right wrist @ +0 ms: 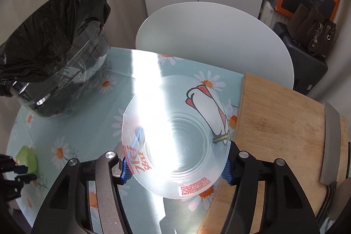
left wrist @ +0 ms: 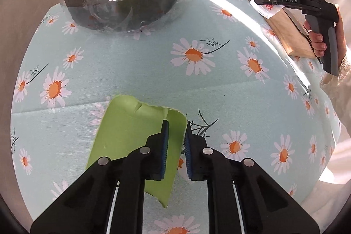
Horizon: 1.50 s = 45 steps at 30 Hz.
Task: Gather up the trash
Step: 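Carry the green piece and clear lid over the bin with both tools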
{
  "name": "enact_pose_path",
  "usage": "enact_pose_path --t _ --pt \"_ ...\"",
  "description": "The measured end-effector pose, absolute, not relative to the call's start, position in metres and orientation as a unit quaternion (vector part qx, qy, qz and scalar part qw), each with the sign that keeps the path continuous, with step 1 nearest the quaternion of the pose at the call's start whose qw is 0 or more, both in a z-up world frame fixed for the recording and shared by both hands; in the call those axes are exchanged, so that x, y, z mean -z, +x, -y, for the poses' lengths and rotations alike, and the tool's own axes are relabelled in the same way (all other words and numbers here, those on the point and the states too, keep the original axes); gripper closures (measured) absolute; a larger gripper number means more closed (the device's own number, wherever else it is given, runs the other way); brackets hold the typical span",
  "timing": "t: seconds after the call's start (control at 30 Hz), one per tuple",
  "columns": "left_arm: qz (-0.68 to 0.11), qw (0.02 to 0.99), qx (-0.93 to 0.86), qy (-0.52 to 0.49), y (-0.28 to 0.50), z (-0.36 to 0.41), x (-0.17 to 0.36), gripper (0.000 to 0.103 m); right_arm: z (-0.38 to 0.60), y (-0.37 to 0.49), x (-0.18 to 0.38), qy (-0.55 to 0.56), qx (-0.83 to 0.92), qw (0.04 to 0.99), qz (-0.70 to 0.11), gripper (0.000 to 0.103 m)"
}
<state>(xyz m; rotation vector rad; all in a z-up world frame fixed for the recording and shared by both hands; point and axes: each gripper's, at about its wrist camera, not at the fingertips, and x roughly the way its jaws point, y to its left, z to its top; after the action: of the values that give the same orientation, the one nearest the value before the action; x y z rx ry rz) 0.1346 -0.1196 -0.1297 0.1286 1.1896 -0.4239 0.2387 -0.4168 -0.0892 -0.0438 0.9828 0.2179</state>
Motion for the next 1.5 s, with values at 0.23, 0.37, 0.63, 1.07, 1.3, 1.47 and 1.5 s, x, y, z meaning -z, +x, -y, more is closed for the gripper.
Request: enact_pose_path --t 0.23,0.37,0.63,1.07,1.3,1.47,1.5 --pt "-0.559 0.8 0.208 0.069 0.12 0.118 0.111 0.1 0.426 0.206 0.062 0.018 -0.123 0.881 -0.455 0.046" --pt "-0.548 0.806 0.214 0.065 0.113 0.118 0.099 0.1 0.425 0.187 0.047 0.026 -0.12 0.885 -0.449 0.046" --pt "-0.513 0.825 0.229 0.055 0.104 0.099 0.047 0.1 0.414 0.149 0.004 0.015 -0.138 0.902 -0.409 0.045" --pt "-0.446 0.833 0.315 0.089 0.141 0.065 -0.022 0.1 0.365 0.107 -0.047 0.044 -0.11 0.921 -0.37 0.045" --pt "-0.396 0.834 0.367 0.113 0.177 0.043 -0.066 0.1 0.322 0.108 -0.065 0.062 -0.082 0.931 -0.351 0.045" --pt "-0.364 0.834 0.399 0.118 0.205 0.041 -0.088 0.1 0.289 0.118 -0.074 0.065 -0.082 0.936 -0.335 0.045" --pt "-0.358 0.832 0.408 0.118 0.212 0.041 -0.091 0.1 0.282 0.12 -0.076 0.061 -0.084 0.938 -0.331 0.045"
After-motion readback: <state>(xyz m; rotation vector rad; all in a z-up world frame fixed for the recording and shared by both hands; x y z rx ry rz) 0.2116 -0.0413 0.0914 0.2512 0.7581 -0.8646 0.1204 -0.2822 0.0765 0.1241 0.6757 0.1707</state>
